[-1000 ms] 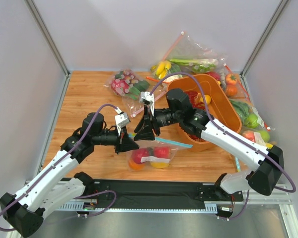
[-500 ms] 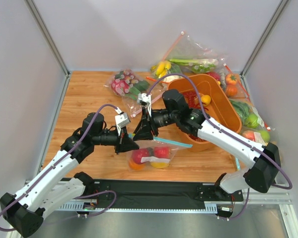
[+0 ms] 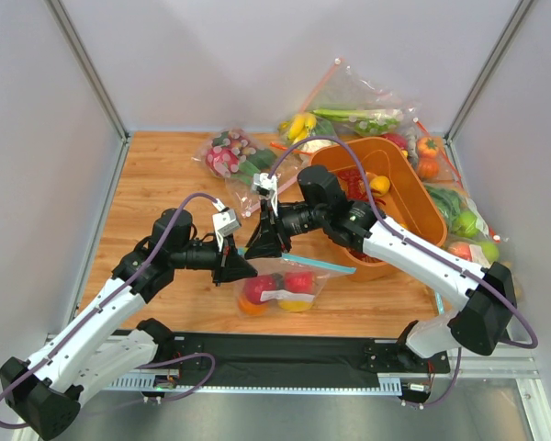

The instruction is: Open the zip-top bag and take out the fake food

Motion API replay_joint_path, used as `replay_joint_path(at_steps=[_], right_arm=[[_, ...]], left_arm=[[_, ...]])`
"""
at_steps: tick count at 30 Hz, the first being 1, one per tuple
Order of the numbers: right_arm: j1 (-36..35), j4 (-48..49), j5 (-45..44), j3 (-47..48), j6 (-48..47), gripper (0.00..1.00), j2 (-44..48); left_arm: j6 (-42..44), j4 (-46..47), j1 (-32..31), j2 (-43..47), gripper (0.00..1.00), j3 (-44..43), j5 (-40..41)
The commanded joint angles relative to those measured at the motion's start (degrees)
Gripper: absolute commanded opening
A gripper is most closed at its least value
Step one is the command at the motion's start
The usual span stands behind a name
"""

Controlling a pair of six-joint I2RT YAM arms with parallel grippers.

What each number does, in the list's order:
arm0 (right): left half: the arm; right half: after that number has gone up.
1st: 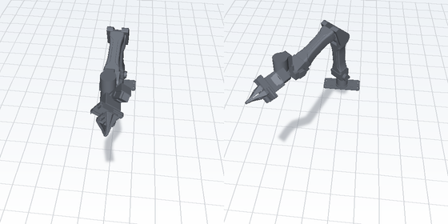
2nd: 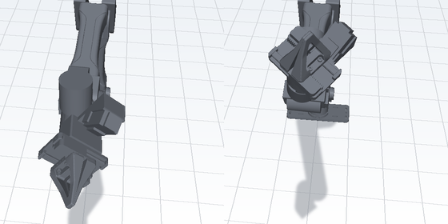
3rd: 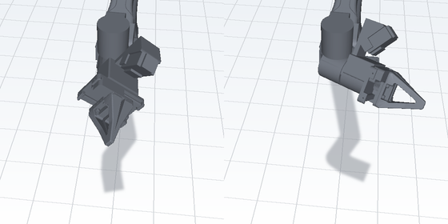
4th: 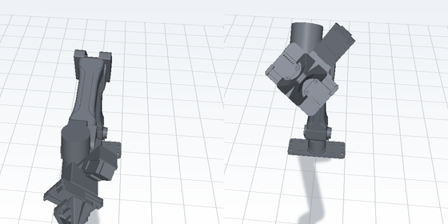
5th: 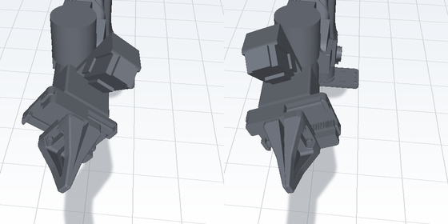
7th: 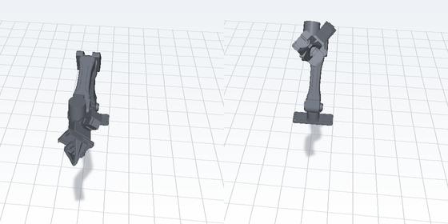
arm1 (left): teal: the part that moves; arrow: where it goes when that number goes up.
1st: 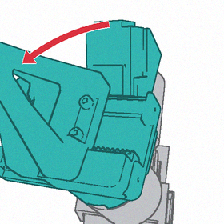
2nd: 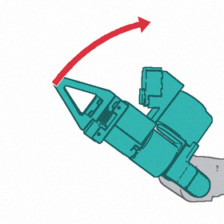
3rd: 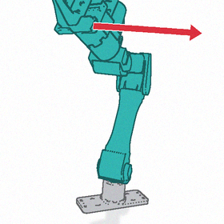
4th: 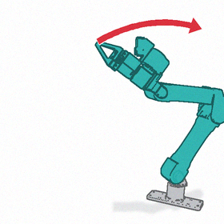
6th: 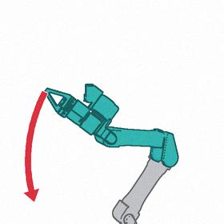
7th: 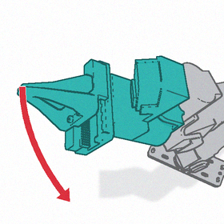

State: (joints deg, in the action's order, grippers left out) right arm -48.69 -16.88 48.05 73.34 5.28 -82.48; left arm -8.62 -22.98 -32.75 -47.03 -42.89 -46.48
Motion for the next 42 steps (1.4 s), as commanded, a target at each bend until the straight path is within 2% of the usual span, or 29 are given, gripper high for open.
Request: replay_joint_path(at_steps=[1,9,12,15,22,28,42], right_arm=[[-0.4,1.9,0.0,1.9,0.1,0.28,0.4],[-0.7,2.5,-0.1,2.0,0.2,0.25,0.5],[-0.8,3.0,-0.2,2.0,0.4,0.07,0.4],[-0.8,3.3,-0.4,1.9,0.5,0.0,0.2],[-0.8,1.9,-1.9,1.7,-1.1,0.0,0.7],[-0.8,-0.2,-3.8,0.1,-3.3,0.0,2.0],[-0.3,-3.4,-6.4,-3.4,-5.1,0.0,4.8]], left_arm=[[0.6,0.5,-0.3,0.3,0.0,-1.8,-1.8],[0.6,0.4,-0.6,-0.2,0.0,-1.8,-1.9],[0.6,0.4,-0.7,-0.4,0.0,-1.8,-1.9],[0.7,0.2,-0.8,-0.3,0.0,-1.9,-1.4],[1.9,-1.3,-0.8,0.1,0.0,-2.6,1.4],[2.6,-2.3,-0.8,1.9,0.0,-3.0,9.7],[4.5,-4.3,-0.8,0.3,0.0,-5.7,11.4]])
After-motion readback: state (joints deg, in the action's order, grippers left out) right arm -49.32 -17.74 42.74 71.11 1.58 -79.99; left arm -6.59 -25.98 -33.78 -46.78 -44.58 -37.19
